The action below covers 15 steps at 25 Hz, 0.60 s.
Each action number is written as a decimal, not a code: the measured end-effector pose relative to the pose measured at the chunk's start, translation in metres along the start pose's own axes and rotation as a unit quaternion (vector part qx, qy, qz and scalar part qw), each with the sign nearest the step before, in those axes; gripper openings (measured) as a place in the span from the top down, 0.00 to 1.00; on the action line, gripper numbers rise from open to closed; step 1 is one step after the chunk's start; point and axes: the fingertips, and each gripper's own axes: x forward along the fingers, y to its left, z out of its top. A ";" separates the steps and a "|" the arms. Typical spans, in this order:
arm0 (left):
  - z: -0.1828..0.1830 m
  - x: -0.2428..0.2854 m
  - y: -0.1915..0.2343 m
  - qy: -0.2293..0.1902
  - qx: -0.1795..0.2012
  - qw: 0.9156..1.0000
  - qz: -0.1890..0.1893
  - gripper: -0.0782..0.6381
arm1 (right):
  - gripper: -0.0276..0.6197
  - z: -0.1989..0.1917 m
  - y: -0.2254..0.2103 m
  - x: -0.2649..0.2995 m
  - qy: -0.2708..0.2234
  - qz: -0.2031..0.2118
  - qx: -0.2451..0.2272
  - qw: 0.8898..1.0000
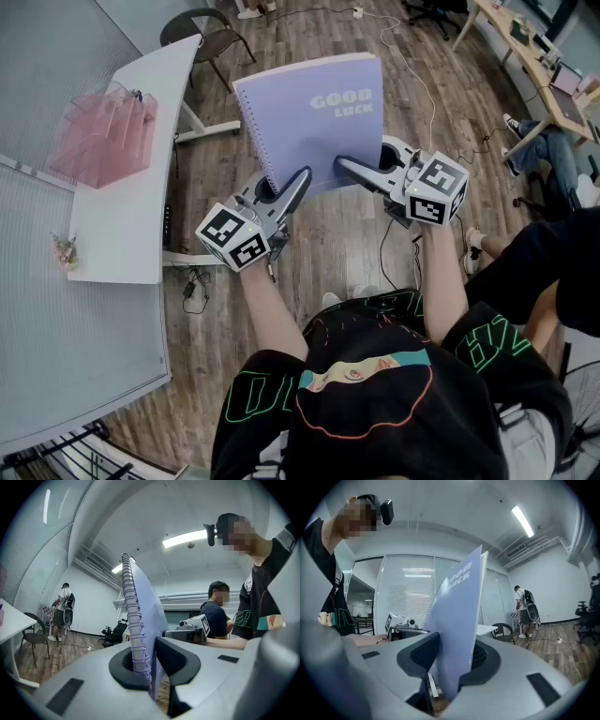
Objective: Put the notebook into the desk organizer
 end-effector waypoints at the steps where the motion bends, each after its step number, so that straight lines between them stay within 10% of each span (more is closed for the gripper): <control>1: 0.000 0.000 -0.001 -0.001 0.000 1.000 0.001 0.83 | 0.74 0.000 0.000 -0.001 -0.001 0.000 0.000 1.000; 15: 0.002 -0.007 0.010 0.000 0.012 1.000 0.015 0.83 | 0.74 -0.004 -0.002 0.014 -0.008 0.002 -0.003 1.000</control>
